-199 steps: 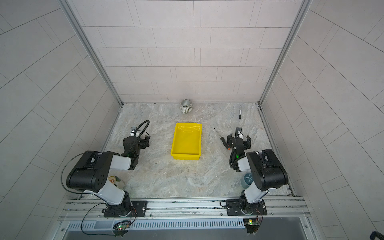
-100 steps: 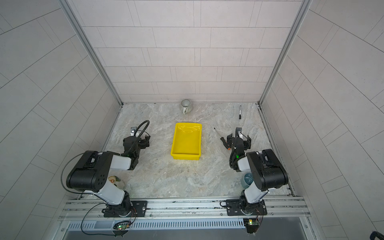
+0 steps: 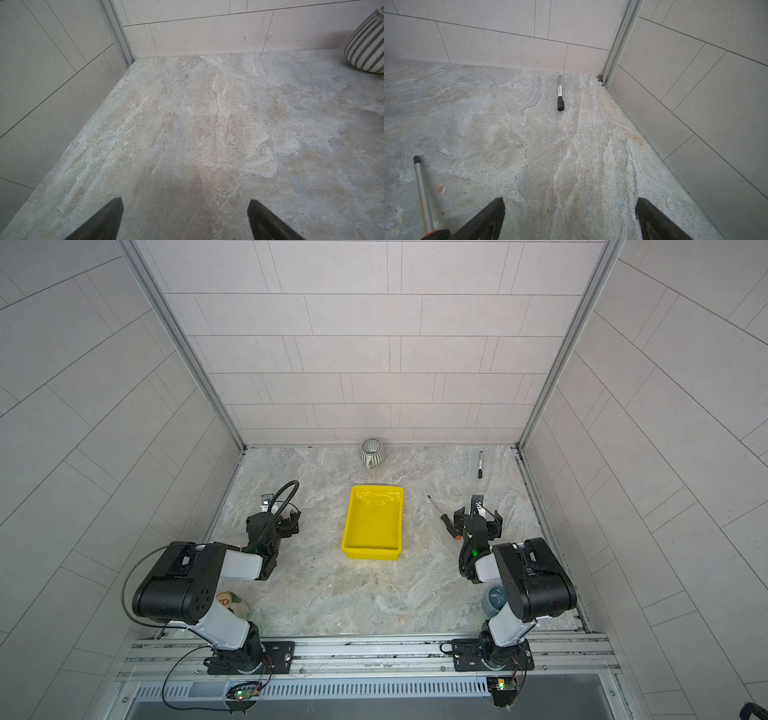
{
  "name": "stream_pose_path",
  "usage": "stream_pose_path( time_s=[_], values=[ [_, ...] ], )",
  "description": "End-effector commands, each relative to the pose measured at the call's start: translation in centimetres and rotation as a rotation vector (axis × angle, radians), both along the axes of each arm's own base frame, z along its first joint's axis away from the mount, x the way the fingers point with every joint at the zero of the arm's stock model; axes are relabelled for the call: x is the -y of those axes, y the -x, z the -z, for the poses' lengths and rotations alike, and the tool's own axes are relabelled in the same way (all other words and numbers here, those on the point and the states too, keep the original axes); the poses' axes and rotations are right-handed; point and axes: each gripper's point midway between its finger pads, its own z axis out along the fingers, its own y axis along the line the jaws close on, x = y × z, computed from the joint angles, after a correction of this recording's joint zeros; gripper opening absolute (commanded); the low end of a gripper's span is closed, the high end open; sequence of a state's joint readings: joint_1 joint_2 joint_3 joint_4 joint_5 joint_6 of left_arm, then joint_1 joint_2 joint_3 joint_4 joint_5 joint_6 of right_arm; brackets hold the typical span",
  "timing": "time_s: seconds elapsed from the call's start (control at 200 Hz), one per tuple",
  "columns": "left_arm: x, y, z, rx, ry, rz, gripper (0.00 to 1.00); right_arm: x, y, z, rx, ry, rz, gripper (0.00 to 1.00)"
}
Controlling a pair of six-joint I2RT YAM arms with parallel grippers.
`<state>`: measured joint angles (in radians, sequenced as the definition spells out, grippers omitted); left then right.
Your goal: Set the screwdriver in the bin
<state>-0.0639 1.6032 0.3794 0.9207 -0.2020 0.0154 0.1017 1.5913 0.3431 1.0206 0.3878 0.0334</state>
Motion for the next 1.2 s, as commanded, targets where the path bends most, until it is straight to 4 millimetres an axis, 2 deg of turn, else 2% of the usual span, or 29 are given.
stream_pose_path(
  time_s=[0.0, 0.656, 0.806, 0.936, 1.031, 1.086, 1.156, 1.196],
  values=[
    [0.0, -0.6, -1.3, 0.041, 0.014, -0.001, 1.00, 0.1, 0.0, -0.3, 0.007, 0.005, 0.004, 0.99],
    [0.0, -0.5, -1.3, 0.041, 0.014, -0.002, 1.00, 0.0, 0.1, -0.4, 0.013, 0.011, 0.001, 0.99],
    [0.0, -0.5, -1.8, 0.051, 0.016, -0.001, 1.00, -0.1, 1.5, -1.6, 0.080, 0.018, 0.009, 0.99],
    [0.3, -0.1, -4.0, -0.001, 0.015, 0.007, 1.00, -1.4, 3.0, -4.5, 0.129, 0.111, 0.020, 0.99],
    [1.6, 0.0, -5.8, -0.070, 0.041, 0.025, 1.00, -2.6, 3.9, -7.0, 0.097, 0.153, 0.025, 0.99],
    [3.2, 0.3, -6.7, -0.114, 0.028, 0.054, 1.00, -3.3, 4.4, -8.3, 0.022, 0.150, 0.018, 0.99],
    [5.8, 1.4, -7.5, -0.185, -0.004, 0.100, 1.00, -2.7, 6.1, -9.4, -0.088, 0.008, 0.079, 0.99],
    [7.4, 2.2, -7.4, -0.229, -0.007, 0.134, 1.00, -2.1, 7.9, -9.3, -0.154, -0.098, 0.141, 0.99]
  ],
)
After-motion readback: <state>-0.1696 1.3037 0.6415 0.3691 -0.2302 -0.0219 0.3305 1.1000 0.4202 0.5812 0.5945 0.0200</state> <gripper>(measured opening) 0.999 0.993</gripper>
